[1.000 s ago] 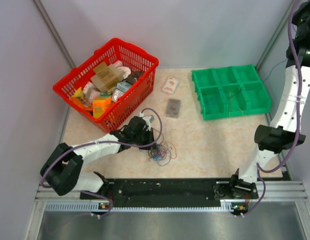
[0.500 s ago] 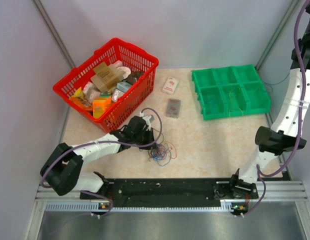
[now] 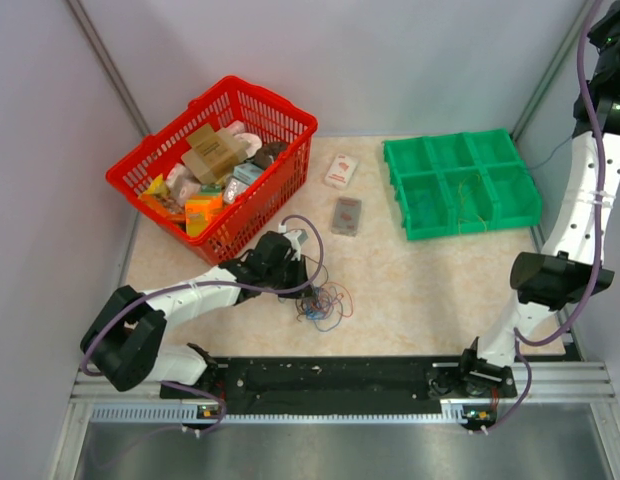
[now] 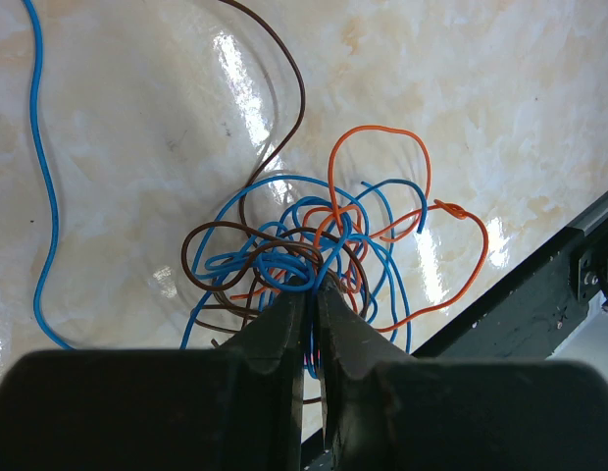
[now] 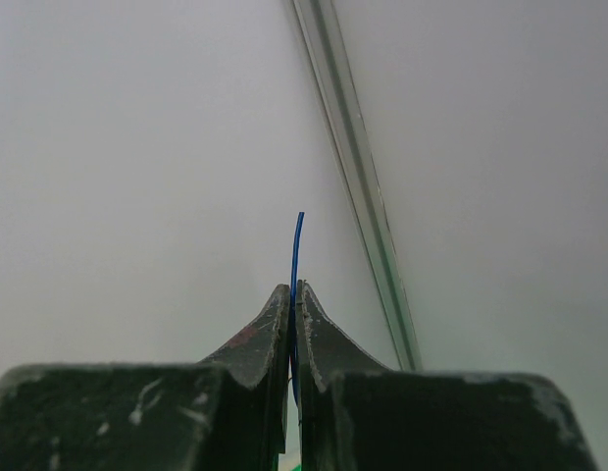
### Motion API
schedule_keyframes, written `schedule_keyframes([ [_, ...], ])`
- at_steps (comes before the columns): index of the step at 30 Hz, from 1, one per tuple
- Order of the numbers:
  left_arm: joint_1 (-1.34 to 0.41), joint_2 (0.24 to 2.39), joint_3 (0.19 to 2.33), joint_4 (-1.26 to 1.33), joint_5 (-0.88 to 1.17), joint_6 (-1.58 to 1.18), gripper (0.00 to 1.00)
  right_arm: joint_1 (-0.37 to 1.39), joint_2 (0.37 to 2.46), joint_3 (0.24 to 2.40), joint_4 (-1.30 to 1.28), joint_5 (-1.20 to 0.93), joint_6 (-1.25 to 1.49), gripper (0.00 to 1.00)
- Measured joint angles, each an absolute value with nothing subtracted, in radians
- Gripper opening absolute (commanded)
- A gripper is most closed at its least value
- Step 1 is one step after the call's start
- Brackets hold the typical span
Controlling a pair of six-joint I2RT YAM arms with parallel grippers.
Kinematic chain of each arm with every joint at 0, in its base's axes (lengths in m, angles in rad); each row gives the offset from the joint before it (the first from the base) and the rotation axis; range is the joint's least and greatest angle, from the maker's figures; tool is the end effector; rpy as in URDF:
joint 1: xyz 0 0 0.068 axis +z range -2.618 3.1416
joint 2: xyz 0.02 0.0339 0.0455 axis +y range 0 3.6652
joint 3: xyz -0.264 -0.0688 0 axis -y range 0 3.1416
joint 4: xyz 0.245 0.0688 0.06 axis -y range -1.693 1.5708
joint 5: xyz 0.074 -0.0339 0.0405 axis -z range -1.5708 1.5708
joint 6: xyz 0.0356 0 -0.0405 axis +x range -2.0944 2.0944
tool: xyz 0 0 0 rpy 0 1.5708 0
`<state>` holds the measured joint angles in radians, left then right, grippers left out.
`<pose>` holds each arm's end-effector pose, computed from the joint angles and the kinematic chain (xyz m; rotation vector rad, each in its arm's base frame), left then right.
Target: Untangle the cables
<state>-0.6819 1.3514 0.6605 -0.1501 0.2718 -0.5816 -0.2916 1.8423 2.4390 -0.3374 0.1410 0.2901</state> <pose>0.1972 -0.1724 0.1806 0.2632 2.5627 -0.8643 0.3485 -0.1098 0.5831 0.4906 1.2198 -0.0937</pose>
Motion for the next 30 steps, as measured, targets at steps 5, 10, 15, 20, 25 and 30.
schedule_keyframes([
  [5, -0.681, 1.354, 0.661, -0.149, 0.273, -0.582, 0.12, -0.292, 1.842, 2.442, -0.337, 0.13, 0.292, 0.0],
  [10, -0.677, 1.362, 0.661, -0.149, 0.273, -0.582, 0.12, -0.292, 1.842, 2.453, -0.337, 0.12, 0.307, 0.0],
  [15, -0.673, 1.364, 0.661, -0.147, 0.273, -0.582, 0.12, -0.292, 1.825, 2.457, -0.321, 0.115, 0.319, 0.0],
  [20, -0.672, 1.367, 0.661, -0.137, 0.277, -0.583, 0.12, -0.291, 1.785, 2.47, -0.306, 0.114, 0.324, 0.0],
  [25, -0.672, 1.367, 0.661, -0.132, 0.28, -0.586, 0.12, -0.292, 1.749, 2.47, -0.288, 0.115, 0.323, 0.0],
  [30, -0.668, 1.366, 0.66, -0.133, 0.28, -0.586, 0.12, -0.292, 1.747, 2.459, -0.28, 0.115, 0.324, 0.0],
])
